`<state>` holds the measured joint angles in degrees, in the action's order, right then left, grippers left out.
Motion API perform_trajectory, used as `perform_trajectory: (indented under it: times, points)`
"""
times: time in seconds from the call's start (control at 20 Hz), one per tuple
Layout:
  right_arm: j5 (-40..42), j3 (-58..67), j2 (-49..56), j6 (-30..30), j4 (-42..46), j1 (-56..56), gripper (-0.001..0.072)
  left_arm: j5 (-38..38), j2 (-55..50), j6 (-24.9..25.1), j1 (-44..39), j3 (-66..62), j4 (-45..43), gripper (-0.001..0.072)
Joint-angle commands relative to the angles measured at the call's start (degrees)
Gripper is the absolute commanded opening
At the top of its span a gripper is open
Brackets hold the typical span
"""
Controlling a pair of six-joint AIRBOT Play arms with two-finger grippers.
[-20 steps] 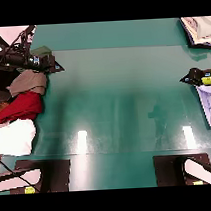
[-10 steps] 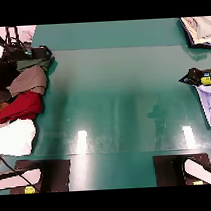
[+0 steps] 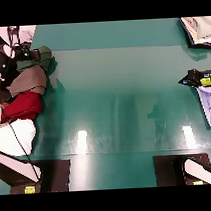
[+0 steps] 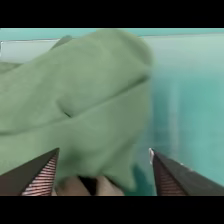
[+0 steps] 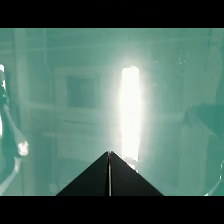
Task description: Fold the shirts.
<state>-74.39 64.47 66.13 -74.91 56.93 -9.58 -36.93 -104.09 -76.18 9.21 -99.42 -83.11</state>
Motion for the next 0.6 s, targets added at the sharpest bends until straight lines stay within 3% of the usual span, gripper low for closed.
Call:
perform_trajectory:
  times: [0.0,0.05,0.1,0.25,0.3,0.35,0.4,0.55]
  points:
    - [-0.4,0.1,0.0,-0.1,0.0,0.1,0.0015,-1.3,-7.7,-0.5,0.5,-6.2,-4.0,0.0676]
    - [-0.4,0.1,0.0,-0.1,-0.1,0.1,0.0015,-0.8,-8.6,-0.5,0.5,-6.3,-4.4,0.0671]
    - [-0.5,0.1,0.0,-0.1,-0.1,0.1,0.0016,-0.5,-9.5,-0.5,0.5,-6.3,-4.8,0.0604]
    - [-0.4,0.1,0.0,-0.1,-0.4,0.1,0.0016,0.9,-10.8,-0.6,0.5,-6.3,-5.0,0.0603]
    - [-0.4,0.1,0.0,-0.1,-0.4,0.1,0.0016,1.9,-10.8,-1.5,0.5,-6.3,-5.0,0.0466]
    - [-0.4,0.1,0.0,-0.1,-0.5,0.1,0.0016,2.1,-10.6,-1.5,0.5,-6.6,-4.7,0.0186]
    - [-0.4,0.1,0.0,-0.3,-0.4,0.4,0.0016,1.9,-10.6,-1.6,0.5,-7.4,-3.4,0.0032]
    - [-0.2,0.1,0.0,-0.3,-0.4,0.7,0.0016,-2.0,-10.5,-1.6,0.4,-13.3,1.3,0.0024]
